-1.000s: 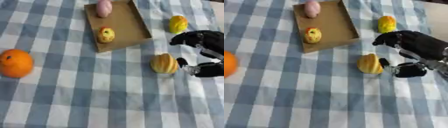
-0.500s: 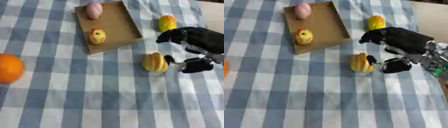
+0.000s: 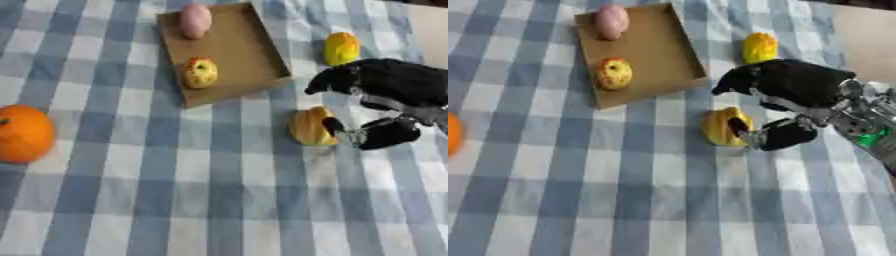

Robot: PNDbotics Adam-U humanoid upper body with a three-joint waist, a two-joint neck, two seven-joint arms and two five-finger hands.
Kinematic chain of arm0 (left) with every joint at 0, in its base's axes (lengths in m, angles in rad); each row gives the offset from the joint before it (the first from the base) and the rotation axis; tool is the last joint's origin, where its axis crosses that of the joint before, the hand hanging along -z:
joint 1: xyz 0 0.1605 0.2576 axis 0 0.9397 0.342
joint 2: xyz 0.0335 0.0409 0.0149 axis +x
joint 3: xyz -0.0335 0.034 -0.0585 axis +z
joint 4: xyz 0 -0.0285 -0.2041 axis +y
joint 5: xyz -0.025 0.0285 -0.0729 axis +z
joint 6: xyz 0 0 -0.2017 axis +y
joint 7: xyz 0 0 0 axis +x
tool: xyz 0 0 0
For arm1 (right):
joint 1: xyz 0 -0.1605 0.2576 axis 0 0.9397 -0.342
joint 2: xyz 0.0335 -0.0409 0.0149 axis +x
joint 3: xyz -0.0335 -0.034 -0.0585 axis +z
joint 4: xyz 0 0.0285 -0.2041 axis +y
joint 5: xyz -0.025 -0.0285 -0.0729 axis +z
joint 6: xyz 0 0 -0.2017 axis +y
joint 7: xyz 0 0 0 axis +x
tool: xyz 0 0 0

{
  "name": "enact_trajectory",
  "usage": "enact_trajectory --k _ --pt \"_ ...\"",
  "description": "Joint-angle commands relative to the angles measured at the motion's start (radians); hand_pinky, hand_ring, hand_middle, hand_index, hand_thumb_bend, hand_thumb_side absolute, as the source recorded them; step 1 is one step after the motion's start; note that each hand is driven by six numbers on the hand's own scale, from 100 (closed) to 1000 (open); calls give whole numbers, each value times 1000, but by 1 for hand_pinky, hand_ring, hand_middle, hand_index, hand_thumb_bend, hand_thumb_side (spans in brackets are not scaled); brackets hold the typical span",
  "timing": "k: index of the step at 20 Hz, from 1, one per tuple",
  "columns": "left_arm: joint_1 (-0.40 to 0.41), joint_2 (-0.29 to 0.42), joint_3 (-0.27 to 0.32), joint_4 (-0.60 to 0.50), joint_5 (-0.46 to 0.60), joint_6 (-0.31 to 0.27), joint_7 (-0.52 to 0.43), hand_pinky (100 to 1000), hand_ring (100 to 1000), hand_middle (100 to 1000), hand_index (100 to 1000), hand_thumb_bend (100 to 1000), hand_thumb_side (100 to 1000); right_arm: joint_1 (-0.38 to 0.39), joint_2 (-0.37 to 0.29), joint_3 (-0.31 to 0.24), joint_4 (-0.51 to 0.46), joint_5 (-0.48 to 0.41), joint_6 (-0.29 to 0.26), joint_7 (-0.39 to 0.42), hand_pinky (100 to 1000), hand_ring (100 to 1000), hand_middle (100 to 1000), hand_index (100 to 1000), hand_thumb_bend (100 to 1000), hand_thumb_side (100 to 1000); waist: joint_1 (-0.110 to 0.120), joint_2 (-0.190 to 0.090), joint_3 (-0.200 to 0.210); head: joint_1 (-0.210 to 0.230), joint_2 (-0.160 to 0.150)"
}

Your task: Pick up objects on the table and place them in the box.

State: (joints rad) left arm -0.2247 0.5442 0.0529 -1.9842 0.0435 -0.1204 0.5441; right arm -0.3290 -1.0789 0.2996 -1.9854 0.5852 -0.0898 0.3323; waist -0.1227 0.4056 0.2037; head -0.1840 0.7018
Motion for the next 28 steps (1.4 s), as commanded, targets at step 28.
enact_trajectory --k 28 --pt "-19 4 -1 -16 2 -2 -15 732 791 692 774 240 552 -17 -9 34 -15 125 136 150 786 830 815 885 100 452 6 9 24 -11 -31"
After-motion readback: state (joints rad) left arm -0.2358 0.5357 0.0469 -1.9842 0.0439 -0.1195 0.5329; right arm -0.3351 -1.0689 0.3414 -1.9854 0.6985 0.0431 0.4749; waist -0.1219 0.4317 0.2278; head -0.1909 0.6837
